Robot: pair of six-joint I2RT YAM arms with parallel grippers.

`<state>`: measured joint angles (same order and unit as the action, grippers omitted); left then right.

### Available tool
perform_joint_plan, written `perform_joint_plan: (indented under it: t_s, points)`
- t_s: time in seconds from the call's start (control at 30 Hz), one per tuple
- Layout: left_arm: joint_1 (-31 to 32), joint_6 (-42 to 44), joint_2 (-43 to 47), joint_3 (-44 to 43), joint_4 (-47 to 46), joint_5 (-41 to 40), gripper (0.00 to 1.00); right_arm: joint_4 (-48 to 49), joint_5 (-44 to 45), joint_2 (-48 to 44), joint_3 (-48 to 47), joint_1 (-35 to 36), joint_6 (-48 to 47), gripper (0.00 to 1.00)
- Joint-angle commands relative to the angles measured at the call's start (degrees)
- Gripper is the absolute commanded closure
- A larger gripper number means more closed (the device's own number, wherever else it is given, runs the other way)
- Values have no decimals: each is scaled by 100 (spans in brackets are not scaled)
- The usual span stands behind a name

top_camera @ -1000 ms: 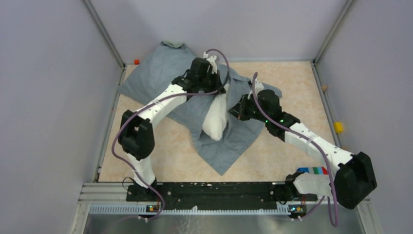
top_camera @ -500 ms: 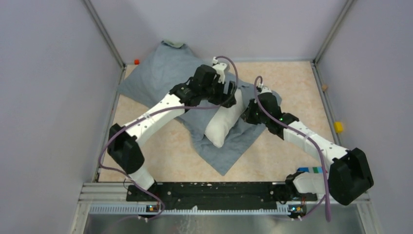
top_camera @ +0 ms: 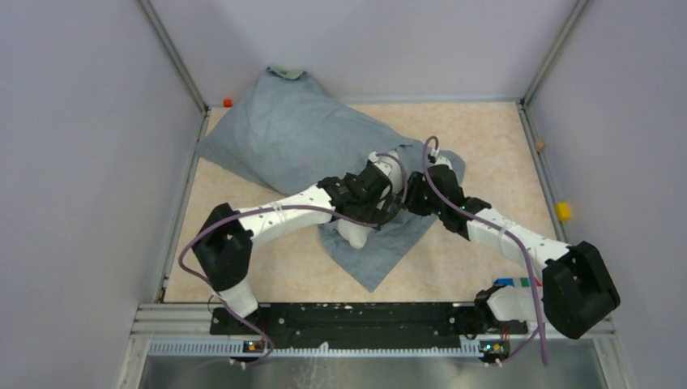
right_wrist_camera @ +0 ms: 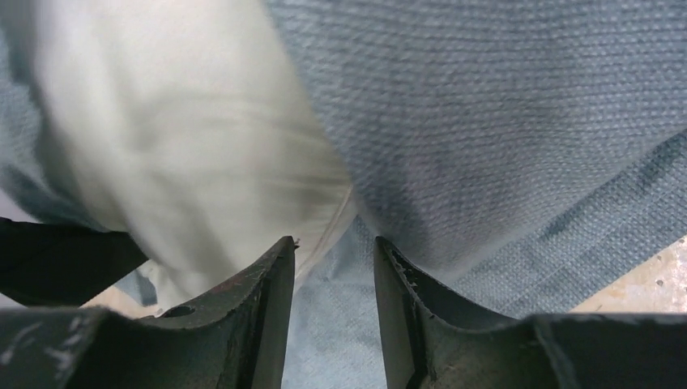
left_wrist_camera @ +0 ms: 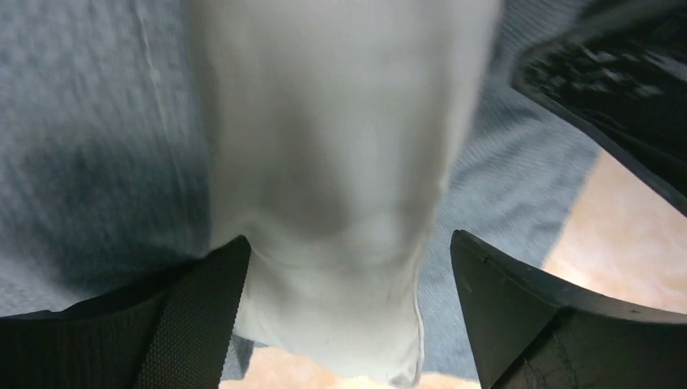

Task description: Put the pillow into the pillowcase

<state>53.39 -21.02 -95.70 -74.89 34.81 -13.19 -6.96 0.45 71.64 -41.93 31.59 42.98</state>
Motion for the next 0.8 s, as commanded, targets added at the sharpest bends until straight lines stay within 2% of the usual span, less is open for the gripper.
perform_joint_plan:
  t_s: [0.0, 0.03, 0.07, 0.1, 0.13, 0.17, 0.2, 0.23, 0.43, 0.6, 0.7, 0.77]
  points:
    - [-4, -320, -473, -351, 18, -1235, 5, 601, 468, 290, 238, 49, 425, 59]
    - [-11, -282, -542, -443, -21, -1311, 15, 640, 549, 393, 246, 50, 509, 60]
    - [-12, -228, -611, -527, -59, -1393, 33, 652, 600, 497, 259, 50, 554, 60]
    - [-17, -150, -674, -636, -68, -1429, 44, 659, 650, 601, 263, 49, 583, 60]
    - [-21, -110, -744, -772, -26, -1451, 67, 813, 701, 712, 271, 51, 601, 60]
    - [-19, -79, -790, -901, 26, -1438, 85, 835, 750, 819, 273, 37, 615, 60]
    - [-21, -41, -807, -1001, 49, -1393, 96, 849, 781, 924, 272, 13, 624, 60]
    - [-21, -9, -778, -1061, 43, -1322, 100, 846, 801, 1009, 280, -13, 634, 61]
    - [-46, 191, -529, -1341, -237, -646, 100, 717, 996, 642, 430, -88, 615, 65]
    - [-74, 174, -570, -1658, -513, 39, 100, 192, 1457, -253, 300, 375, 757, 65]
    - [-94, 153, -657, -1828, -552, 142, 100, 488, 1375, -436, 391, 479, 1138, 66]
    - [-133, 106, -685, -1918, -549, 231, 100, 651, 1388, -316, 471, 468, 1385, 71]
